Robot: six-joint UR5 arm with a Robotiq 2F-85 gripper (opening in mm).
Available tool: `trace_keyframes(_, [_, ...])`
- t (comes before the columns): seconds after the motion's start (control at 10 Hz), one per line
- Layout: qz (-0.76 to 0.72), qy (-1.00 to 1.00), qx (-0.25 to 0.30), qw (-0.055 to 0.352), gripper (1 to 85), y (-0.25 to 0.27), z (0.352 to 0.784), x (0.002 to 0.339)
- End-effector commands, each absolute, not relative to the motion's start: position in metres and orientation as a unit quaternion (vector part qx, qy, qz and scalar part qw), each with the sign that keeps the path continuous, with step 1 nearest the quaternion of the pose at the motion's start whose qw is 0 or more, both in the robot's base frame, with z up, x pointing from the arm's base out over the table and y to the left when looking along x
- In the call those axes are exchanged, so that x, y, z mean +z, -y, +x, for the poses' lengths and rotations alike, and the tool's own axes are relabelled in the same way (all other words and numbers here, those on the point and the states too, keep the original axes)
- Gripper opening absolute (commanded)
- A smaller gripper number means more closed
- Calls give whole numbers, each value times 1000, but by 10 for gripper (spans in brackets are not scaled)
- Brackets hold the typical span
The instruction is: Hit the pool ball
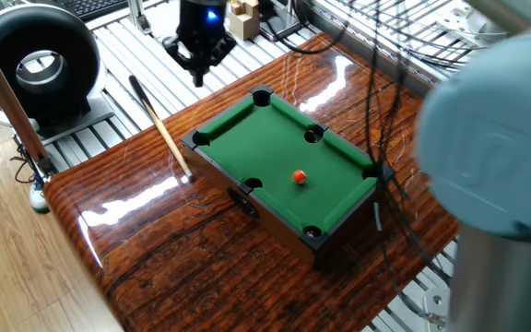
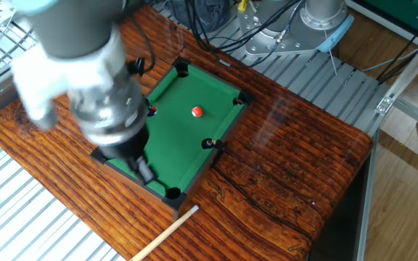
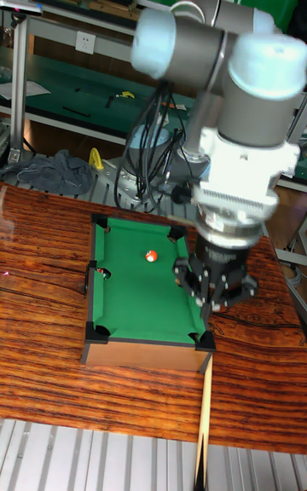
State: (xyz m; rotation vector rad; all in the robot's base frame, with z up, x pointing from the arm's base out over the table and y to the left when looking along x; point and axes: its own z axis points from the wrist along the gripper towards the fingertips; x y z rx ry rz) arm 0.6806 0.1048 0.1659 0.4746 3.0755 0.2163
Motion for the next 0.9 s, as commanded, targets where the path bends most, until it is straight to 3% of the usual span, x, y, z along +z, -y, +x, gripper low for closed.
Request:
trace_keyframes(0.0, [144,-988,50,26,13,-103,711,139])
trace_keyframes(0.3, [143,-987,60,37,13,-110,718,127])
trace_keyframes(0.6, [134,-989,56,-14,13,-113,691,128])
trace_keyframes(0.8, [79,-996,36,-7,13,-102,692,127])
